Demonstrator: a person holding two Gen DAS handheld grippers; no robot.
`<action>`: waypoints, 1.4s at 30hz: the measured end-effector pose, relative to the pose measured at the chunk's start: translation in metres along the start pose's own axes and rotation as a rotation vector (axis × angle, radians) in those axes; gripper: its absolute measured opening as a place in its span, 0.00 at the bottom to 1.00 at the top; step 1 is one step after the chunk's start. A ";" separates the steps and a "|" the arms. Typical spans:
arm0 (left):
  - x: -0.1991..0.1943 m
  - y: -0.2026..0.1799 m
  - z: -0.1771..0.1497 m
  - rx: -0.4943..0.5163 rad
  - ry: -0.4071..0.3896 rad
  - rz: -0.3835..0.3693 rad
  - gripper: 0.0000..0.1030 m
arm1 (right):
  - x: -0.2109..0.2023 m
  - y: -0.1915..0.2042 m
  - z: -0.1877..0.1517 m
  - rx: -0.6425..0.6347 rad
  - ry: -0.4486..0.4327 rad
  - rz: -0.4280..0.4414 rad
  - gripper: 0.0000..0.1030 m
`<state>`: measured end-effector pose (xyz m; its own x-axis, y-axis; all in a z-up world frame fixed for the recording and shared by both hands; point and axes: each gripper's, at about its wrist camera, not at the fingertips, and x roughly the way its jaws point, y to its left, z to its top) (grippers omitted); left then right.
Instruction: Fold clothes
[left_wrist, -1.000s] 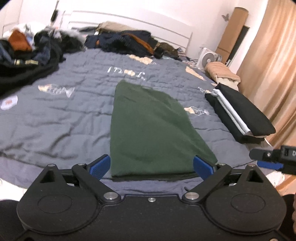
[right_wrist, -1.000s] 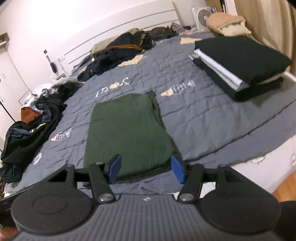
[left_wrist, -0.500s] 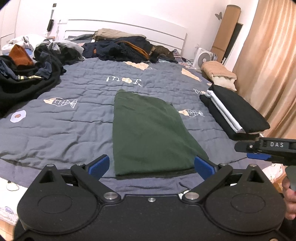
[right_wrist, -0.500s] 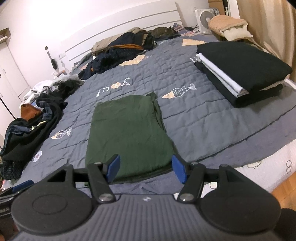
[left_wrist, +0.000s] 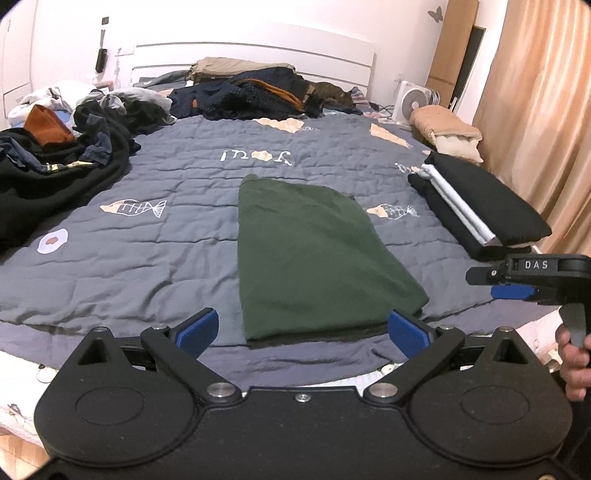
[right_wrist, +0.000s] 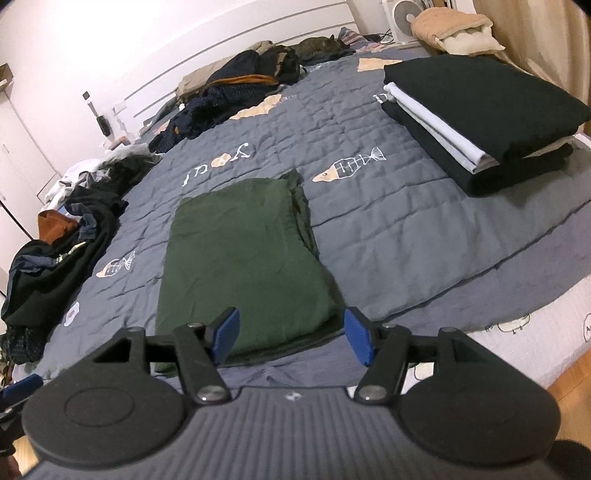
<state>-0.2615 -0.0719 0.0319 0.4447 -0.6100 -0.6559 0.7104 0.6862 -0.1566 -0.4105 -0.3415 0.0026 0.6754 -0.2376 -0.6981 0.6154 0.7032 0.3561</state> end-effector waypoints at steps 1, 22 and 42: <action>0.001 0.000 0.000 -0.001 0.006 0.003 0.96 | 0.002 -0.003 0.001 -0.001 0.000 0.005 0.60; 0.011 -0.030 0.005 -0.001 0.025 0.005 0.96 | 0.008 -0.021 0.025 -0.022 0.010 0.064 0.61; -0.060 -0.060 0.015 0.012 -0.184 0.076 0.99 | -0.058 -0.005 0.034 -0.130 -0.043 0.121 0.61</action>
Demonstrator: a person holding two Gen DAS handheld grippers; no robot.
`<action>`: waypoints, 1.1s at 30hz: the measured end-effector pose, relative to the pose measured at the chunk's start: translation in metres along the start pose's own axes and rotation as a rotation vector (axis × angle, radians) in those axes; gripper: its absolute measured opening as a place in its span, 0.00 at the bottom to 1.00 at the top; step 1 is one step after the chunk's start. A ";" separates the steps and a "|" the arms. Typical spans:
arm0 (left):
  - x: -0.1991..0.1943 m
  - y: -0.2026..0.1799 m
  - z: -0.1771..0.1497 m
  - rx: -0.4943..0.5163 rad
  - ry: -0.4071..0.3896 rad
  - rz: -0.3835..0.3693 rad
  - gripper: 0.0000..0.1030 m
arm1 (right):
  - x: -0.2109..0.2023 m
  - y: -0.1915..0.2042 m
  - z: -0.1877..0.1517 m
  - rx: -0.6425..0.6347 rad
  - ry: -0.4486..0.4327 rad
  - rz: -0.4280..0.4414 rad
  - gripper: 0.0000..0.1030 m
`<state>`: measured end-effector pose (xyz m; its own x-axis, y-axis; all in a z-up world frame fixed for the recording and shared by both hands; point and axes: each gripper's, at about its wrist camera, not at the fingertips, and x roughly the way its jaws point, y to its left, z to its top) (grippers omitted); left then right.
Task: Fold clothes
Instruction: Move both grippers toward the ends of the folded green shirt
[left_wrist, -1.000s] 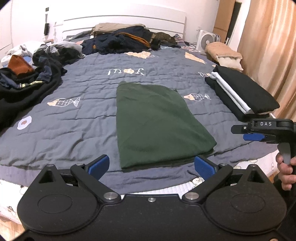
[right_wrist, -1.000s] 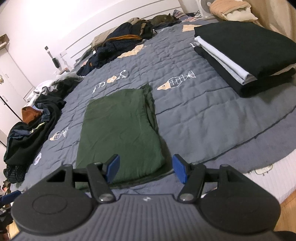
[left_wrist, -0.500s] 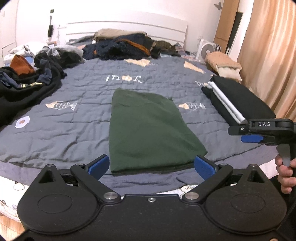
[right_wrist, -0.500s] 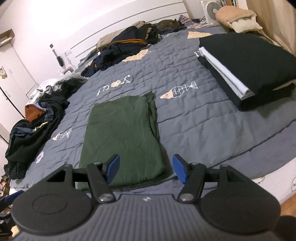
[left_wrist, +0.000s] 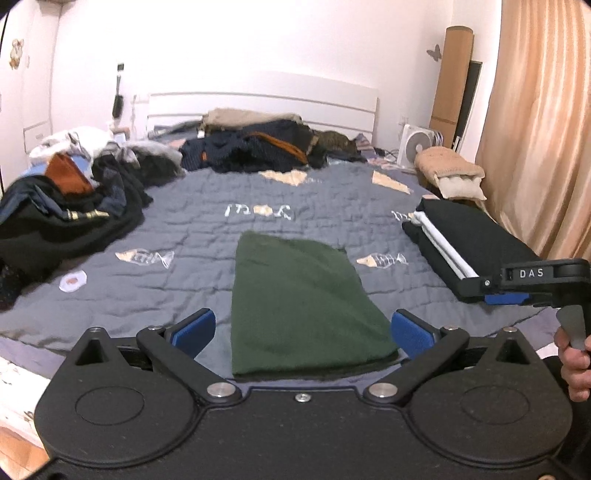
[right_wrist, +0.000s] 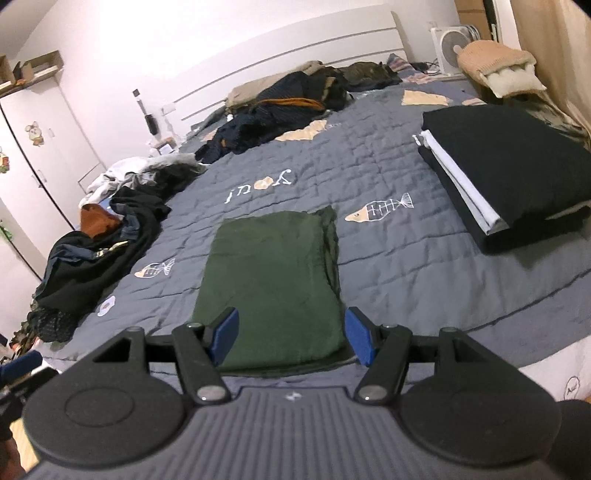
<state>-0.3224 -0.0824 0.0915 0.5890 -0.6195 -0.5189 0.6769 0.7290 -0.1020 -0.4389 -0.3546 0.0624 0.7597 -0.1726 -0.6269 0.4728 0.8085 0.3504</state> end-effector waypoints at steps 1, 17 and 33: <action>-0.003 -0.001 0.001 0.003 -0.005 0.009 0.99 | -0.003 0.001 0.000 -0.007 -0.001 0.004 0.61; -0.013 0.003 0.014 0.013 -0.004 0.068 1.00 | -0.025 0.013 0.015 -0.080 -0.029 0.021 0.66; 0.020 0.028 0.018 -0.004 0.050 0.072 1.00 | -0.022 0.031 0.036 -0.153 -0.022 -0.037 0.75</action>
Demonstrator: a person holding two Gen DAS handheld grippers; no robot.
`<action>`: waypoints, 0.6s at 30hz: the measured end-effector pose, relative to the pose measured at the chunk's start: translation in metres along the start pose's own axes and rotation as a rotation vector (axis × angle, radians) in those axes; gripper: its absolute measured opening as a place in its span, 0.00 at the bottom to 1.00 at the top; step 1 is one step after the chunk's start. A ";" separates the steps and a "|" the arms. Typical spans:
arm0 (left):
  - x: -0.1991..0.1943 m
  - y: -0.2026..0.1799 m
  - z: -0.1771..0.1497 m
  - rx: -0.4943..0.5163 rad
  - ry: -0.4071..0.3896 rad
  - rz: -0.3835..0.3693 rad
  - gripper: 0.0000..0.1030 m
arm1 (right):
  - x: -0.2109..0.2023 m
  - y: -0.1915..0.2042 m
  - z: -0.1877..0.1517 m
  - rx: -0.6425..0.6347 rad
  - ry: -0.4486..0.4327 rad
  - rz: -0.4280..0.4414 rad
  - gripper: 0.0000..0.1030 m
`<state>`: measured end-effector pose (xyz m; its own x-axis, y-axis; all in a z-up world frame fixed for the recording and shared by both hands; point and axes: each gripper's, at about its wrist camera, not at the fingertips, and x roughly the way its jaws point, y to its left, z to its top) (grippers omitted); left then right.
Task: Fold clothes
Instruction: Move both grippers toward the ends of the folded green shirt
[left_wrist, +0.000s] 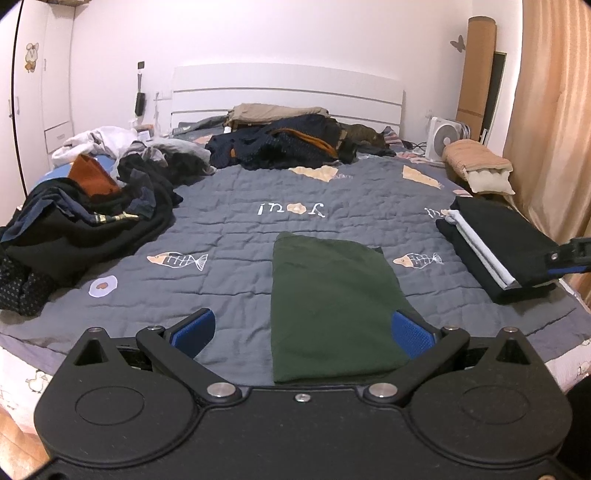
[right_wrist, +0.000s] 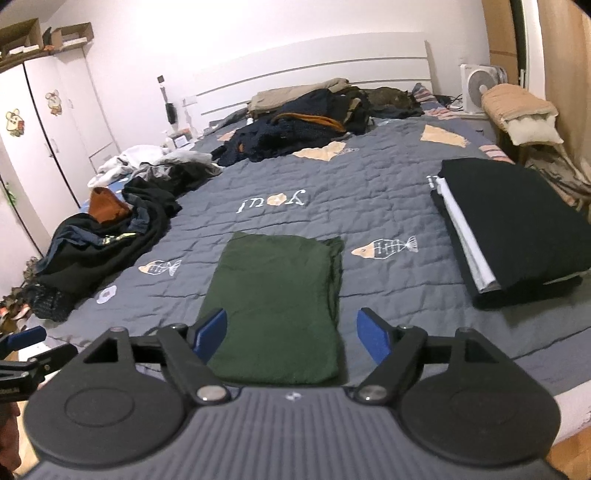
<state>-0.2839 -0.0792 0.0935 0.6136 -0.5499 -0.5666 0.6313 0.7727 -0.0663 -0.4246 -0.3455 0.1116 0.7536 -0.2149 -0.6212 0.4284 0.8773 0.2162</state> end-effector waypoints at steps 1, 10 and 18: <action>0.003 0.000 0.000 0.000 0.004 -0.003 1.00 | -0.001 0.001 0.001 -0.004 0.001 -0.013 0.75; 0.023 -0.004 0.005 0.006 0.023 -0.040 1.00 | -0.004 0.010 0.012 -0.031 0.001 -0.087 0.75; 0.034 -0.015 0.010 0.027 0.025 -0.079 1.00 | -0.006 0.014 0.018 -0.038 0.007 -0.103 0.76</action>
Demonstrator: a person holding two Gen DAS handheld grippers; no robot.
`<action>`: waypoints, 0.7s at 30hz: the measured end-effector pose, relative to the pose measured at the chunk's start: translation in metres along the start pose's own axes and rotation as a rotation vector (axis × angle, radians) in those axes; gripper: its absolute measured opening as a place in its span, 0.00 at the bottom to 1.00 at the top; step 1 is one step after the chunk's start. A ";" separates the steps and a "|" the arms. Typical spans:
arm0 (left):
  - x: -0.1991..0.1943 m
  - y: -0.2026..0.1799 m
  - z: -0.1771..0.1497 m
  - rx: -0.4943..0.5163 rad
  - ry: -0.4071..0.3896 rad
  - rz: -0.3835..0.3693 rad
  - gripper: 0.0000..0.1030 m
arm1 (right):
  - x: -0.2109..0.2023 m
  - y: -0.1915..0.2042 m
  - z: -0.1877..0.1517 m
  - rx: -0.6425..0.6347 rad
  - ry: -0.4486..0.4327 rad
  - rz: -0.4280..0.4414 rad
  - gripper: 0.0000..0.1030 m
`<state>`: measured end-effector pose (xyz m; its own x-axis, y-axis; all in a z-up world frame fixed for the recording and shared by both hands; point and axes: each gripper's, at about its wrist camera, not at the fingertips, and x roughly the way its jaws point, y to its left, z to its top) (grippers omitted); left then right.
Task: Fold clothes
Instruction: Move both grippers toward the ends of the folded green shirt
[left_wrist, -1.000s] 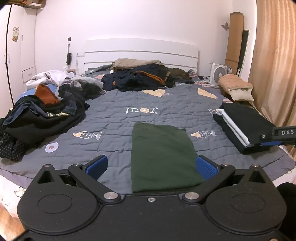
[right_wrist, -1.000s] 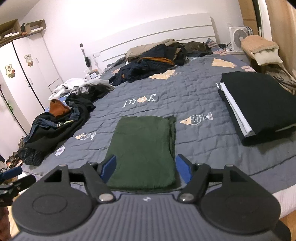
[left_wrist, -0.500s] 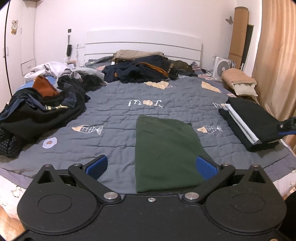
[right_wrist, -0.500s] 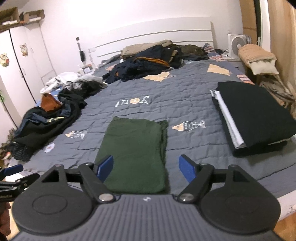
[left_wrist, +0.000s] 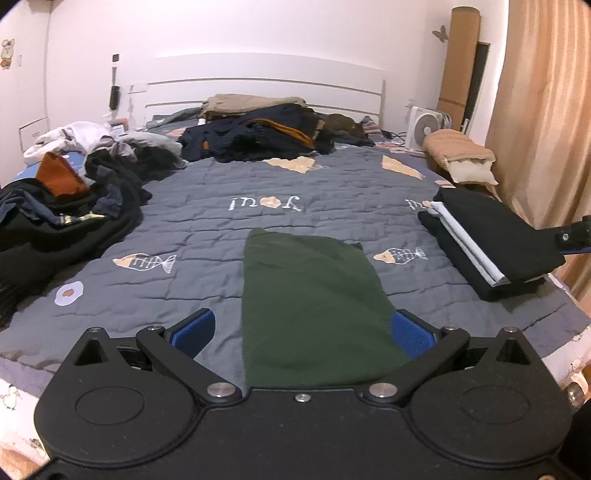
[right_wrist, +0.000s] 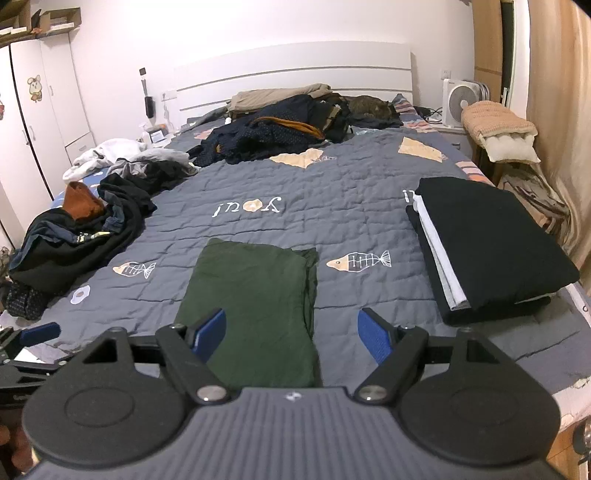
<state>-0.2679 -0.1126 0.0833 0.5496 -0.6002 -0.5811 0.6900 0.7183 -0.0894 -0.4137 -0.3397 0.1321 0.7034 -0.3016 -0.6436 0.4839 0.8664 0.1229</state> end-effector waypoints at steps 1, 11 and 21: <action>0.003 -0.001 0.001 0.002 0.000 -0.003 1.00 | 0.000 0.000 0.000 0.000 0.005 0.004 0.76; 0.029 0.000 0.005 -0.004 0.018 0.000 1.00 | 0.016 -0.005 0.002 -0.004 0.045 0.020 0.76; 0.082 0.007 0.014 -0.013 0.075 0.029 1.00 | 0.060 -0.023 0.011 0.008 0.103 0.014 0.76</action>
<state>-0.2114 -0.1615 0.0468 0.5319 -0.5512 -0.6429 0.6678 0.7398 -0.0817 -0.3769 -0.3824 0.0987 0.6531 -0.2467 -0.7160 0.4792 0.8668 0.1384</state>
